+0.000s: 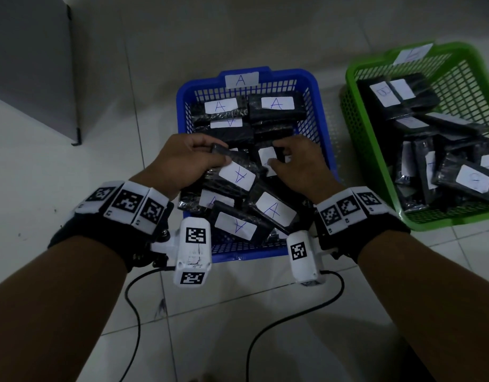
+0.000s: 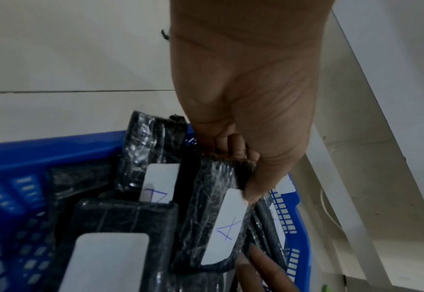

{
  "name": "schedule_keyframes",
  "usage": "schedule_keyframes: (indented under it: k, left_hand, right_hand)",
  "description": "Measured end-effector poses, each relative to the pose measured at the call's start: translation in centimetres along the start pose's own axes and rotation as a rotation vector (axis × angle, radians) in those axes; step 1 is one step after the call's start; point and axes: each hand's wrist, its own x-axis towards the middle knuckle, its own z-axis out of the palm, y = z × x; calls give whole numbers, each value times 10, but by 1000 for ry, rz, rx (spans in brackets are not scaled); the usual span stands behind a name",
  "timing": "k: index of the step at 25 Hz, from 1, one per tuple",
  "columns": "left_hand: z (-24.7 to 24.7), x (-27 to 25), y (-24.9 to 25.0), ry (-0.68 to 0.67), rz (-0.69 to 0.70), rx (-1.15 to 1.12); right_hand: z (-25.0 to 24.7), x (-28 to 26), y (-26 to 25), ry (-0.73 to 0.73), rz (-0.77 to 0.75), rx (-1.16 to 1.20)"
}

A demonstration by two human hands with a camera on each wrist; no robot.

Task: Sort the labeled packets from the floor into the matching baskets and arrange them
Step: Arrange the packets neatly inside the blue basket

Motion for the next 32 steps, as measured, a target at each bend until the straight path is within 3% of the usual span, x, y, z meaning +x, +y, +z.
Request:
schedule_keyframes:
  k: [2, 7, 9, 11, 14, 16, 20, 23, 28, 32]
  left_hand:
    - [-2, 2, 4, 22, -22, -136]
    - [6, 7, 12, 64, -47, -385]
    - [9, 9, 9, 84, -2, -274]
    - [5, 12, 1, 147, 153, 113]
    - [1, 13, -10, 88, 373, 645]
    - [3, 12, -14, -4, 409, 762]
    - [6, 19, -19, -55, 413, 949]
    - [6, 21, -22, -17, 414, 974]
    - [0, 14, -21, 204, 581, 847]
    - [2, 10, -31, 206, 593, 961]
  right_hand:
    - [-6, -1, -10, 86, 30, 150]
    - [-21, 0, -28, -91, 237, 646]
    - [-25, 2, -27, 34, 314, 817]
    - [-30, 4, -24, 218, 345, 937]
    - [-33, 11, -15, 386, 331, 941]
    - [-30, 12, -13, 396, 308, 842]
    - [-22, 11, -15, 423, 313, 727]
    - [-21, 8, -14, 425, 311, 700]
    - [-23, 12, -10, 510, 290, 714]
    - [-21, 16, -13, 512, 294, 729]
